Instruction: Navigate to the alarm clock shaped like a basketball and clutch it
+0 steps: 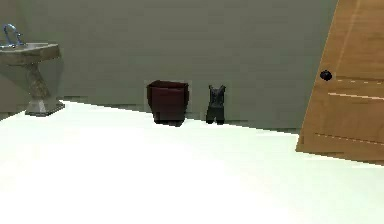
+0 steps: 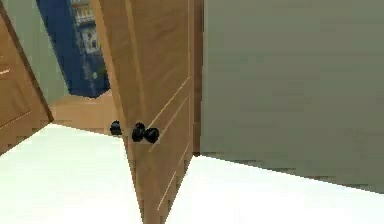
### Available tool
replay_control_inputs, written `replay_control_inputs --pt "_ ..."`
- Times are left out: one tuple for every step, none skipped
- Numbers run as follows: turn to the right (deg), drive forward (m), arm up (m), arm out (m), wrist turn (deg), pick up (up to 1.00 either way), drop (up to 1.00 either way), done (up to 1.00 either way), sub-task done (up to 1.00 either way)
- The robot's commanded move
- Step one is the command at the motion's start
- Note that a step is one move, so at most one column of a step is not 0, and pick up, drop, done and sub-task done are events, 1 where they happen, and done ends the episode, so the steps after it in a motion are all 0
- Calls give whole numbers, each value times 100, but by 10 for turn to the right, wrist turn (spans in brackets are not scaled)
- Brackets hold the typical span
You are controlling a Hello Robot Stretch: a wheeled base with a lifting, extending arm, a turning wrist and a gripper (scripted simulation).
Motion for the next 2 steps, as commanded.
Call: replay_control_inputs --pt "180 0 0 0 0 0 0 0 0" --pt "0 75 0 0 0 0 0 0 0"
